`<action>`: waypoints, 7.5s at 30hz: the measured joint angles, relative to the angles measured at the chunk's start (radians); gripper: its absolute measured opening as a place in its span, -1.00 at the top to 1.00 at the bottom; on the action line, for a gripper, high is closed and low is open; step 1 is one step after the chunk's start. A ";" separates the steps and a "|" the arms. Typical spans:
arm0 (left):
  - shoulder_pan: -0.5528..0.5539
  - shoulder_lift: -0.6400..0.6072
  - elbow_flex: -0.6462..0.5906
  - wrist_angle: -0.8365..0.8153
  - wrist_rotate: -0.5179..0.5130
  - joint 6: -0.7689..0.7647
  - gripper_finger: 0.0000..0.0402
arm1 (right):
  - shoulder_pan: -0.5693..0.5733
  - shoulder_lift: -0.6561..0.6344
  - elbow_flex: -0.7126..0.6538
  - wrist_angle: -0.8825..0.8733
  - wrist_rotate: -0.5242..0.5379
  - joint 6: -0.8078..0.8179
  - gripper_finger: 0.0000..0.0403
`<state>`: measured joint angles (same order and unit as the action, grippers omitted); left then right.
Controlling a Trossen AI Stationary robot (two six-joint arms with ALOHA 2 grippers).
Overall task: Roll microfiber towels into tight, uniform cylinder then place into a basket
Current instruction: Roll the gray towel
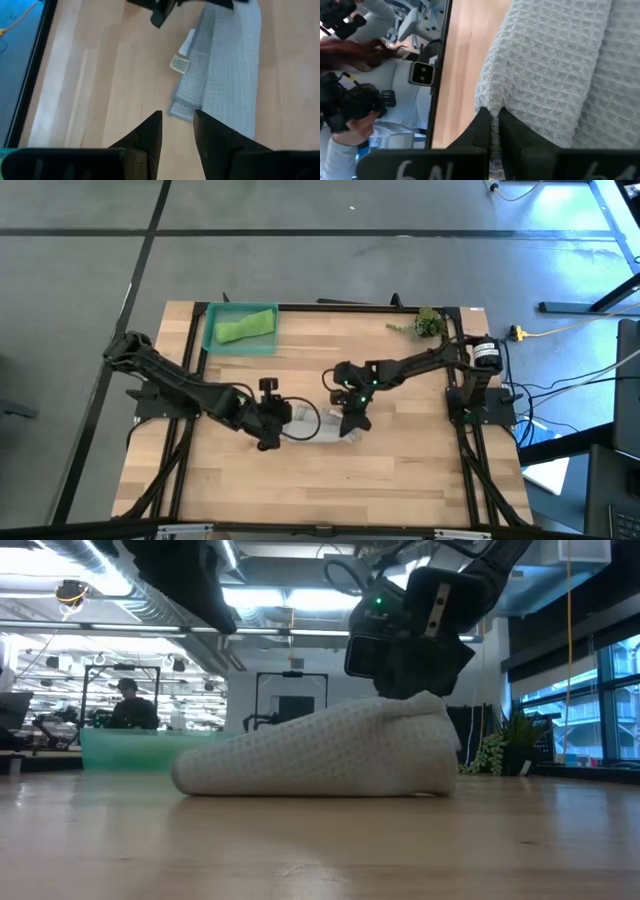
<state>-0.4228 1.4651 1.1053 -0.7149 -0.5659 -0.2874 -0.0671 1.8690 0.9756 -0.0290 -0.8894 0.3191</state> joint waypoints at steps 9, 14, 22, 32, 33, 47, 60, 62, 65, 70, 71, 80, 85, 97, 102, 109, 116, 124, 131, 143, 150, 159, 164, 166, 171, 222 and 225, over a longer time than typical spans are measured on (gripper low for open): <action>-0.038 0.081 0.000 0.089 0.060 0.001 0.47 | 0.000 0.000 0.000 0.032 0.016 0.043 0.91; -0.058 0.147 -0.001 0.189 0.208 0.001 0.47 | 0.000 0.000 0.000 0.035 0.016 0.042 0.91; -0.051 0.231 -0.001 0.176 0.212 -0.086 0.47 | 0.000 0.000 0.000 0.041 0.016 0.037 0.91; -0.048 0.285 -0.001 0.177 0.210 -0.072 0.47 | 0.000 0.000 0.000 0.041 0.016 0.036 0.91; -0.047 0.295 -0.001 0.175 0.209 -0.072 0.47 | 0.000 0.000 0.000 0.041 0.021 0.038 0.91; 0.022 0.380 -0.001 0.166 0.209 -0.046 0.54 | 0.000 0.000 0.000 0.040 0.035 0.036 0.91; 0.039 0.332 -0.001 0.137 0.219 -0.043 0.98 | 0.001 0.000 0.000 -0.038 0.120 0.017 0.91; 0.043 0.305 -0.001 0.138 0.210 -0.035 0.99 | 0.001 0.001 0.000 -0.063 0.143 0.013 0.91; 0.054 0.265 -0.001 0.141 0.210 -0.008 0.99 | 0.001 0.001 0.000 -0.078 0.182 0.013 0.91; 0.110 0.222 0.000 0.153 0.237 0.039 0.99 | 0.001 0.001 0.000 -0.082 0.195 0.013 0.91; 0.127 0.221 0.000 0.153 0.269 0.043 0.99 | 0.001 0.001 -0.001 -0.083 0.205 0.013 0.91; 0.201 0.220 0.000 0.139 0.595 0.115 1.00 | 0.001 0.001 0.000 -0.141 0.319 -0.008 0.91; 0.200 0.230 0.000 0.136 0.614 0.112 1.00 | 0.002 0.009 0.002 -0.151 0.328 -0.012 0.91; 0.319 0.230 0.000 0.136 0.619 -0.017 1.00 | 0.000 0.088 0.005 -0.142 0.259 -0.032 0.91; 0.370 0.232 0.000 0.142 0.615 -0.025 1.00 | 0.000 0.090 0.010 -0.142 0.256 -0.033 0.91; 0.428 0.311 0.001 0.162 0.584 -0.024 1.00 | 0.000 0.091 0.009 -0.135 0.253 -0.034 0.91; 0.447 0.374 0.004 0.193 0.544 -0.016 1.00 | -0.003 0.089 0.007 -0.124 0.220 -0.039 0.91; 0.422 0.391 0.003 0.222 0.510 0.009 1.00 | -0.036 0.002 0.002 -0.151 0.144 -0.033 0.91; 0.388 0.392 0.002 0.212 0.454 0.023 1.00 | -0.092 -0.050 0.003 -0.144 0.112 -0.003 0.91; 0.351 0.393 0.000 0.204 0.409 0.088 1.00 | -0.181 0.002 0.006 -0.109 0.148 0.014 0.91; 0.350 0.393 0.000 0.193 0.419 0.089 1.00 | -0.219 0.002 0.002 -0.135 0.248 -0.014 0.91; 0.350 0.393 0.000 0.192 0.422 0.081 1.00 | -0.228 0.002 -0.002 -0.140 0.312 -0.125 0.70; 0.350 0.393 0.000 0.191 0.422 0.080 1.00 | -0.229 0.002 -0.002 -0.136 0.362 -0.115 0.49; 0.350 0.393 0.000 0.190 0.422 0.080 1.00 | -0.229 0.002 -0.002 -0.137 0.366 -0.100 0.40; 0.350 0.393 0.000 0.184 0.426 0.077 1.00 | -0.244 0.002 -0.001 -0.143 0.369 -0.052 0.18; 0.330 0.319 -0.005 0.091 0.326 0.026 1.00 | -0.061 -0.023 -0.142 0.157 0.515 -0.352 0.15; 0.323 0.311 -0.005 0.047 0.279 0.002 1.00 | -0.062 -0.022 -0.142 0.158 0.517 -0.352 0.15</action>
<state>-0.0998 1.7764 1.1003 -0.6677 -0.2870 -0.2856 -0.1287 1.8469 0.8341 0.1289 -0.3725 -0.0325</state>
